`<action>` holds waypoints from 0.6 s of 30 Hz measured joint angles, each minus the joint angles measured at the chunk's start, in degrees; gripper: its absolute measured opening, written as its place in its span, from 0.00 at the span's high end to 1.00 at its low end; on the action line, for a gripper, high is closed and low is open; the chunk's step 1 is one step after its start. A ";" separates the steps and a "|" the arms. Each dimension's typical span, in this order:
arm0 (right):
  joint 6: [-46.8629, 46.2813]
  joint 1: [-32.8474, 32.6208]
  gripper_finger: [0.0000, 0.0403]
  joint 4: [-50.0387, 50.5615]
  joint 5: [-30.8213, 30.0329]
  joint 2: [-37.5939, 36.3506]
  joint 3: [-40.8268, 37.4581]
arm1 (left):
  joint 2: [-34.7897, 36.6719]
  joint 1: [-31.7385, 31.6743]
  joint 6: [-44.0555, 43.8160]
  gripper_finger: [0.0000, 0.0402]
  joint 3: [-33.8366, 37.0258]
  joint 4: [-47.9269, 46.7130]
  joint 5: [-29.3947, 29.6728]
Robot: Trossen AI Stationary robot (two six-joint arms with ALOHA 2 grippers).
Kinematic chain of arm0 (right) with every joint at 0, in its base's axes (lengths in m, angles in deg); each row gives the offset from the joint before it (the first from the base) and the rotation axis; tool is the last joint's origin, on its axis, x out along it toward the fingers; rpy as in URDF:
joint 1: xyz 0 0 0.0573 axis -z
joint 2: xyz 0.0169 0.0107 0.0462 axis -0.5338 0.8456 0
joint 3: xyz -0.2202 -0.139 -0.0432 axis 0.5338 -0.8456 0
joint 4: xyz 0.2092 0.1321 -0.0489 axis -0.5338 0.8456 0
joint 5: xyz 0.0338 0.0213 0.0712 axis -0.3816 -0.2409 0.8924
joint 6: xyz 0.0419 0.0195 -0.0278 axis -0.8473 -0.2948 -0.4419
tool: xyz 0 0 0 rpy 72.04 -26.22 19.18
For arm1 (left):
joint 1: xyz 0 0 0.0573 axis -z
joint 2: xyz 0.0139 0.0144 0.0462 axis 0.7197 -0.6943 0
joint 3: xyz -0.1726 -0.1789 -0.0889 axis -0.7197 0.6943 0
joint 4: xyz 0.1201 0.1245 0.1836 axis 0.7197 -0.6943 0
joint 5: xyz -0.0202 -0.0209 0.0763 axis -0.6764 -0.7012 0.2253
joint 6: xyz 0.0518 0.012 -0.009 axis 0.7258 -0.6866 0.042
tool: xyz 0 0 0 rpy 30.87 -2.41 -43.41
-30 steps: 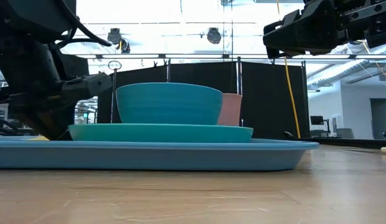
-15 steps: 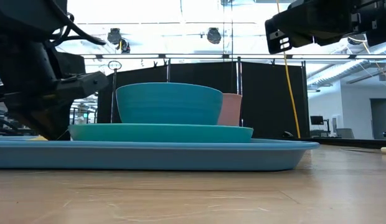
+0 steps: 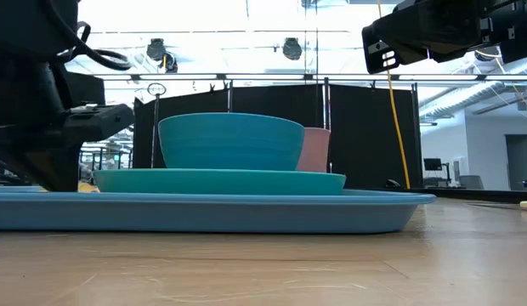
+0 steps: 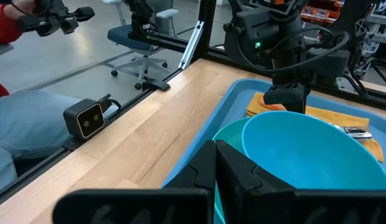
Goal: Set up tray
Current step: Adjust the orange fork and orange spoon on the yellow napkin, then put the yellow knife on the blue serving tray to the left of the orange spoon
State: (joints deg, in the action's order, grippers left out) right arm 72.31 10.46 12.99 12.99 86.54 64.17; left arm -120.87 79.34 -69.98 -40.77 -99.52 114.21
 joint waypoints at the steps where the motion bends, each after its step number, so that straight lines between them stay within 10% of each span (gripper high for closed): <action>1: 0.02 0.00 1.00 0.00 0.00 0.00 0.00 | 0.00 0.19 0.03 0.91 0.00 0.25 0.53; 18: -0.77 -0.50 1.00 0.77 -5.11 -0.02 0.00 | 0.02 2.56 3.94 0.91 -2.45 -0.82 10.03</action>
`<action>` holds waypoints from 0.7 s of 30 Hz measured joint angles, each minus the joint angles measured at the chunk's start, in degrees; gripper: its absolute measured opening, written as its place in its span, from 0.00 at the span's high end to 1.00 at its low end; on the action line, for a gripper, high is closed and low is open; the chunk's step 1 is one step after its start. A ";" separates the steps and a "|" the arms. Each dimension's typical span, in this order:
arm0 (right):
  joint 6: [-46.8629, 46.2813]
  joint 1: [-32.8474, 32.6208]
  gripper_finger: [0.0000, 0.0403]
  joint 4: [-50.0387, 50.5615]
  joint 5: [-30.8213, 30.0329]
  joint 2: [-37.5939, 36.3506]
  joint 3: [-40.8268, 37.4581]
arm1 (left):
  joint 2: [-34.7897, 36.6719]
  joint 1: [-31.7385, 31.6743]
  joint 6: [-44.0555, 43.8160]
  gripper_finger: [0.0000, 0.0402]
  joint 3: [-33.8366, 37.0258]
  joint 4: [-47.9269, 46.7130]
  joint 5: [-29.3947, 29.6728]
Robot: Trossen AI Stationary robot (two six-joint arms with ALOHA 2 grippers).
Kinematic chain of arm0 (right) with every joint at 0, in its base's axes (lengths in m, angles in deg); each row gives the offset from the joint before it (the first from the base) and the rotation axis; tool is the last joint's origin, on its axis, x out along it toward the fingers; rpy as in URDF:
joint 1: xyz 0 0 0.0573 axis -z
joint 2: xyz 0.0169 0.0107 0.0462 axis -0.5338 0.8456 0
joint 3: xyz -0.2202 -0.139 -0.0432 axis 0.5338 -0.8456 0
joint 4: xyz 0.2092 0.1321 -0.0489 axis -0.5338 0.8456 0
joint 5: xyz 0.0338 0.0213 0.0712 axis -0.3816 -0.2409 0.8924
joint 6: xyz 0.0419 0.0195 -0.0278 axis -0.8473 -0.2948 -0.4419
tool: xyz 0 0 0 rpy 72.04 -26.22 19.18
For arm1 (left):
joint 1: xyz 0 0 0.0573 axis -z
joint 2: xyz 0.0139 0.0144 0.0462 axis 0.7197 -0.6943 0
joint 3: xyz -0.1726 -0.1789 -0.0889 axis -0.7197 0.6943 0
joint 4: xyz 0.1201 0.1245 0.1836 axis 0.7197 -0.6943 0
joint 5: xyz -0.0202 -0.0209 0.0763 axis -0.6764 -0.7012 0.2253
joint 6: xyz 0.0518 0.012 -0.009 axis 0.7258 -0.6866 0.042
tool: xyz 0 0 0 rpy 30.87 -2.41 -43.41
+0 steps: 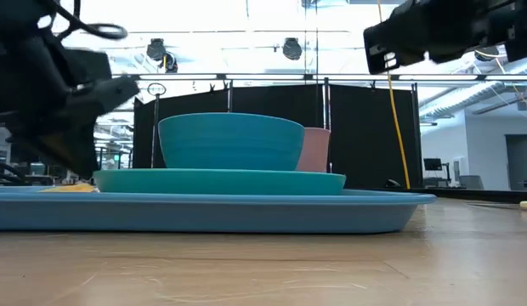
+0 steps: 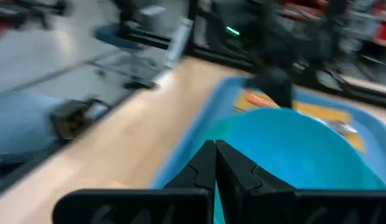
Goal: Set up tray
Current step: Put the yellow knife on the blue serving tray to the left of the orange spoon
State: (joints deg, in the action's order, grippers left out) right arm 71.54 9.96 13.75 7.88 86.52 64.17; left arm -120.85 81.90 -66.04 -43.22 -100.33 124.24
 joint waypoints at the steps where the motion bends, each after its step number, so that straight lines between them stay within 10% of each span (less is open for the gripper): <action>1: -0.21 0.04 1.00 1.01 -1.83 0.00 0.00 | 0.00 0.36 0.65 0.91 -0.47 -0.14 1.62; 14: -7.99 0.08 1.00 9.06 -24.12 -3.52 2.87 | 0.04 9.59 13.34 0.91 -7.09 -0.48 35.06; 21: -27.73 3.78 1.00 43.88 -30.49 -5.87 15.39 | 0.07 14.67 15.45 0.91 -7.27 -0.53 47.49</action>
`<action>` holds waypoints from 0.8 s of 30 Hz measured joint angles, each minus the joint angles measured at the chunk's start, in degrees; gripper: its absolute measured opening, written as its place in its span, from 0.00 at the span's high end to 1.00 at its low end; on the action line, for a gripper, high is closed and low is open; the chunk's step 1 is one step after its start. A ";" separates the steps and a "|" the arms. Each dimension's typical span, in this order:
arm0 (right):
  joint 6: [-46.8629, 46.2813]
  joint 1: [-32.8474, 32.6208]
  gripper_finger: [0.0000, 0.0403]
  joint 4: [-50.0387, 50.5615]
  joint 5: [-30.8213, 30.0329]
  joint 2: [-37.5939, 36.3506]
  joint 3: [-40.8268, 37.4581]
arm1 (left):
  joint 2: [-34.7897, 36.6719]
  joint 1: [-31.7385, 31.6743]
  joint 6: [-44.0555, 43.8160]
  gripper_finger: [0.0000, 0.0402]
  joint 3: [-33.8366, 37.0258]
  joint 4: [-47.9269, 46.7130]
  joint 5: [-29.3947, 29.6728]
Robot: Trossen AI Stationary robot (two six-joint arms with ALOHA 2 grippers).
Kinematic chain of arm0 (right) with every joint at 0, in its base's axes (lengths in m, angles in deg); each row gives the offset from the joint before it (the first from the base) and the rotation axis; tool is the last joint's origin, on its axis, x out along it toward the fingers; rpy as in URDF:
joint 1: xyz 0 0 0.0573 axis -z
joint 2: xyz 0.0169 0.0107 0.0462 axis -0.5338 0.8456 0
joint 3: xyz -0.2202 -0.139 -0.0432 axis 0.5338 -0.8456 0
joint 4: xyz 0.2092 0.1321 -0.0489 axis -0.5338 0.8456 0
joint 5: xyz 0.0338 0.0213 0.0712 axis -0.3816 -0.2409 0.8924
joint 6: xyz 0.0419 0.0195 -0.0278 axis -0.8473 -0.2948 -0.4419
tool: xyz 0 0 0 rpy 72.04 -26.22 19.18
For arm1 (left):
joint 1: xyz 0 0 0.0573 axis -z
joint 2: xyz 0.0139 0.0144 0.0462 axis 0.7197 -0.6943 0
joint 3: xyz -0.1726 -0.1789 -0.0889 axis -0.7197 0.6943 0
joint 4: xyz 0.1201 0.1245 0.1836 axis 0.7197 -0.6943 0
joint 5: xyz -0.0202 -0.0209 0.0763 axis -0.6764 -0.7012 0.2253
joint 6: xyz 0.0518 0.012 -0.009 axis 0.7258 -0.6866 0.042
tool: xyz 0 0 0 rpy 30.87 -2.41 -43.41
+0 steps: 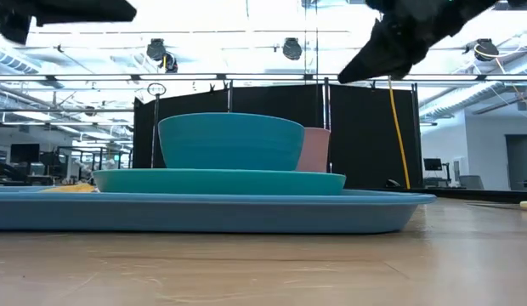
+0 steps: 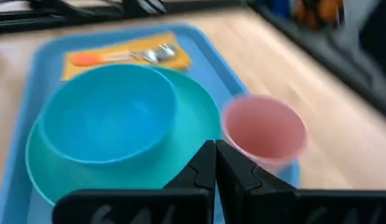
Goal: Set up tray
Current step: Put the yellow knife on the blue serving tray to the left of the orange spoon
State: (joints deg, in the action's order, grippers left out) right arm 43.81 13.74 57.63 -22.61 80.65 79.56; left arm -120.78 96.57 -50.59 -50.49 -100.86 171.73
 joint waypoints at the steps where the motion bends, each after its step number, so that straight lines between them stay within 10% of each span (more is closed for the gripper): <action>1: -3.86 0.97 1.00 5.21 1.03 0.06 2.07 | 0.00 0.40 1.57 0.91 -0.02 -0.04 1.47; 12: -16.50 7.47 1.00 19.30 13.73 0.41 6.07 | 0.02 1.27 6.20 0.91 0.00 -3.48 5.22; 24: -51.40 2.76 1.00 47.64 18.92 0.23 6.00 | 0.78 10.02 -0.65 0.91 0.00 -12.67 5.87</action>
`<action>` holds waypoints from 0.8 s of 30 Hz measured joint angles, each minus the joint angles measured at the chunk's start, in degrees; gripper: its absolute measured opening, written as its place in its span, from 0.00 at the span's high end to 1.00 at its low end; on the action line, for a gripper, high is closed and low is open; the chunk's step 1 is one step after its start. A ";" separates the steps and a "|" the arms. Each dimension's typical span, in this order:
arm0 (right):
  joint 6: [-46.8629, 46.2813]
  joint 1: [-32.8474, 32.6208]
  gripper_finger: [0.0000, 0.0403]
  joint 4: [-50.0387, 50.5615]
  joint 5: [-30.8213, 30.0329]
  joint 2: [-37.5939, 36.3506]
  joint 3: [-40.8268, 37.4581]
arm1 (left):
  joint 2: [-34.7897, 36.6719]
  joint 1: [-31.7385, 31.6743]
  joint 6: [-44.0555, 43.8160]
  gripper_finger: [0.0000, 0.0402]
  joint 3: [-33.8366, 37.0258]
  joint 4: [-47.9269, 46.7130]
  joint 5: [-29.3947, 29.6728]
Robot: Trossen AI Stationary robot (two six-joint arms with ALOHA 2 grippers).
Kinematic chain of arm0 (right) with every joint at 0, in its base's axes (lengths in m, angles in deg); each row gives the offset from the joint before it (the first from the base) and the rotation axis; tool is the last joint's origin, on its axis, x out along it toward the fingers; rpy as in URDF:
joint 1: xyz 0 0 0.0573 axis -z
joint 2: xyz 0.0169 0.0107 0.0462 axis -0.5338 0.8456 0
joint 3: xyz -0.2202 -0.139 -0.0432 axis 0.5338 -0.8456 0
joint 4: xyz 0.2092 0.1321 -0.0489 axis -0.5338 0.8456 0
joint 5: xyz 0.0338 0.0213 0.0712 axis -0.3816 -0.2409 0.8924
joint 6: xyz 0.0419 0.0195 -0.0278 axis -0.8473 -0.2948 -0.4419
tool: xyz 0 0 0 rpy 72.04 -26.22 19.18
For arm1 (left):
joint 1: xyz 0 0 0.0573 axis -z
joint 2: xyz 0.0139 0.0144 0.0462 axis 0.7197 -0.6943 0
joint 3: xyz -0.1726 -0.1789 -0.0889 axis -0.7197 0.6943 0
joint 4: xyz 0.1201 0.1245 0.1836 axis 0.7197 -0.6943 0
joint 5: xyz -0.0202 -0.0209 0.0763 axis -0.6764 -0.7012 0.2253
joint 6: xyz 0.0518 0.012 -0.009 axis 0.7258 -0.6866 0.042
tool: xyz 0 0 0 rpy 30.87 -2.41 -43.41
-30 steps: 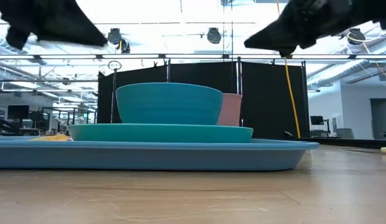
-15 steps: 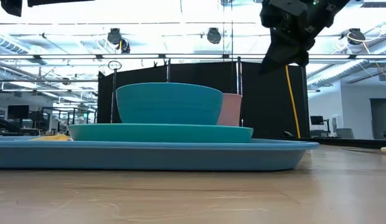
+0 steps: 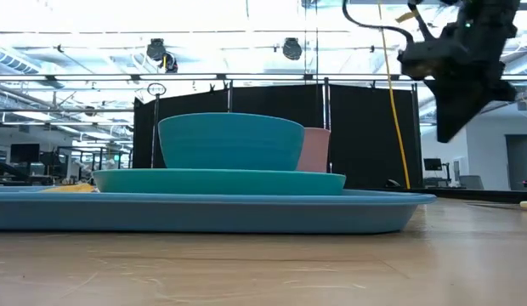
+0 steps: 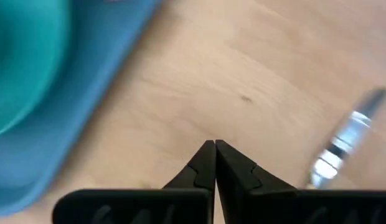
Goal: Set up tray
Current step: Put the yellow knife on the blue serving tray to the left of the orange spoon
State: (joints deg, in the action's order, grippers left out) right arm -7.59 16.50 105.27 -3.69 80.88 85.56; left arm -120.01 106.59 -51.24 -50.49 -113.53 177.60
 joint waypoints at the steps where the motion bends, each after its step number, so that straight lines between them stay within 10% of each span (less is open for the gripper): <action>1: -1.26 -0.35 1.00 1.03 -0.01 0.00 -0.04 | 0.10 0.63 -0.55 0.91 0.00 -0.43 0.00; 24: -14.13 -1.26 0.51 -9.60 8.65 0.02 -11.36 | 0.12 9.23 -0.29 0.91 0.02 -2.51 -1.76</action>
State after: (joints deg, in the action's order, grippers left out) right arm -21.72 15.24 95.67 4.97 80.90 74.20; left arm -119.89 115.82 -51.53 -50.47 -116.04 175.84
